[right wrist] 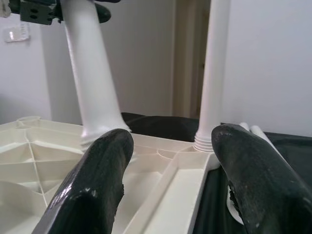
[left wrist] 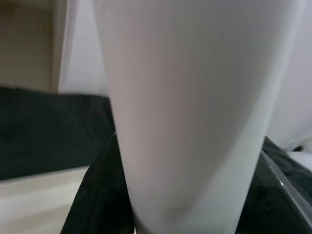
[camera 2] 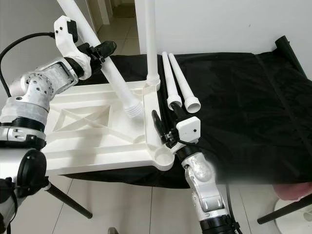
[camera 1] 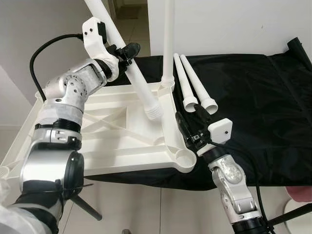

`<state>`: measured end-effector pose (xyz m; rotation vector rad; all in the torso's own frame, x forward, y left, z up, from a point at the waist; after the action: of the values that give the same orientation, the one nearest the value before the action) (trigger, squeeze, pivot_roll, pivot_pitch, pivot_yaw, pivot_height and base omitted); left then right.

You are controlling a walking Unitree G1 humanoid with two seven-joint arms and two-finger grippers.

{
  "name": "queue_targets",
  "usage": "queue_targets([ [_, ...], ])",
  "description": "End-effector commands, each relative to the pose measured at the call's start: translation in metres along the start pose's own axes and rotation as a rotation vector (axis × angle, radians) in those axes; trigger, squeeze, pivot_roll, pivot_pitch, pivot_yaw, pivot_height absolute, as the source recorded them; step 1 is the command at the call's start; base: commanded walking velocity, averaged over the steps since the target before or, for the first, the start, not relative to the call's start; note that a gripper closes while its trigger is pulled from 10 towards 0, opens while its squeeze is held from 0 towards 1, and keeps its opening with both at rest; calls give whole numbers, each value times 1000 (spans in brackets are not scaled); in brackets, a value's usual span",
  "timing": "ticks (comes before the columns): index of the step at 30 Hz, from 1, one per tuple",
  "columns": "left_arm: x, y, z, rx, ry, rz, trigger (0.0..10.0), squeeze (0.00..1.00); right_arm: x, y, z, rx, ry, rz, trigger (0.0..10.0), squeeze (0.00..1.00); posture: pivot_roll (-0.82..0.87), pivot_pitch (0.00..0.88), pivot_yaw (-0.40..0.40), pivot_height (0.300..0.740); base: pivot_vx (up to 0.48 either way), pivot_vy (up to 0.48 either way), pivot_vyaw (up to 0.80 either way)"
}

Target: Building children table

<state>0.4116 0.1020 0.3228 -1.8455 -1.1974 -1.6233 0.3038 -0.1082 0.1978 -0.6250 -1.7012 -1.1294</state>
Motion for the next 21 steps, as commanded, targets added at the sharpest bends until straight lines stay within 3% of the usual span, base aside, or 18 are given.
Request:
queue_targets([
  [1, 4, -1, -24, -221, 77, -34, 10000, 0, 4, 6, 6, 51, 29, 0, 10000, 0, -54, 16, 93, 740, 0, 0, 0],
  [3, 2, -1, -30, -229, 106, -43, 10000, 0, 5, 11, 7, 76, 22, 17, 10000, 0, -50, 15, 90, 740, 0, 0, 0],
  [4, 1, -1, -33, -232, 121, -52, 10000, 0, 5, 14, 7, 90, 22, 33, 10000, 847, -50, 15, 90, 740, 0, 0, 0],
  [5, -2, 0, -43, -247, 196, -66, 10000, 0, 2, 19, 7, 116, 20, 68, 10000, 1000, -49, 14, 90, 740, 0, 0, 0],
  [9, -4, 0, -48, -258, 217, -68, 10000, 0, 0, 22, 6, 122, 4, 84, 10000, 1000, -47, 13, 85, 740, 0, 0, 0],
  [10, -7, 0, -53, -268, 236, -66, 10000, 0, -3, 26, 6, 130, -17, 105, 10000, 0, -45, 13, 84, 740, 0, 0, 0],
  [21, -20, 0, -79, -315, 310, -77, 10000, 0, -14, 48, 8, 152, -82, 209, 10000, 0, -42, 4, 84, 740, 0, 0, 0],
])
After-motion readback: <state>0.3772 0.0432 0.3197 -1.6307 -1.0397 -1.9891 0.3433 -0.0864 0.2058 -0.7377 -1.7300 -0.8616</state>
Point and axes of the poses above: a point about 5 cm out from each wrist's last joint towards the gripper, its own y axis pointing out of the wrist towards the gripper, its own x axis along the axis of the wrist's last joint, z = x × y, the point moved 3 cm from there along y, pointing out of the wrist towards the gripper, and after that the axes turned 3 degrees about y, right-handed, at the moved point
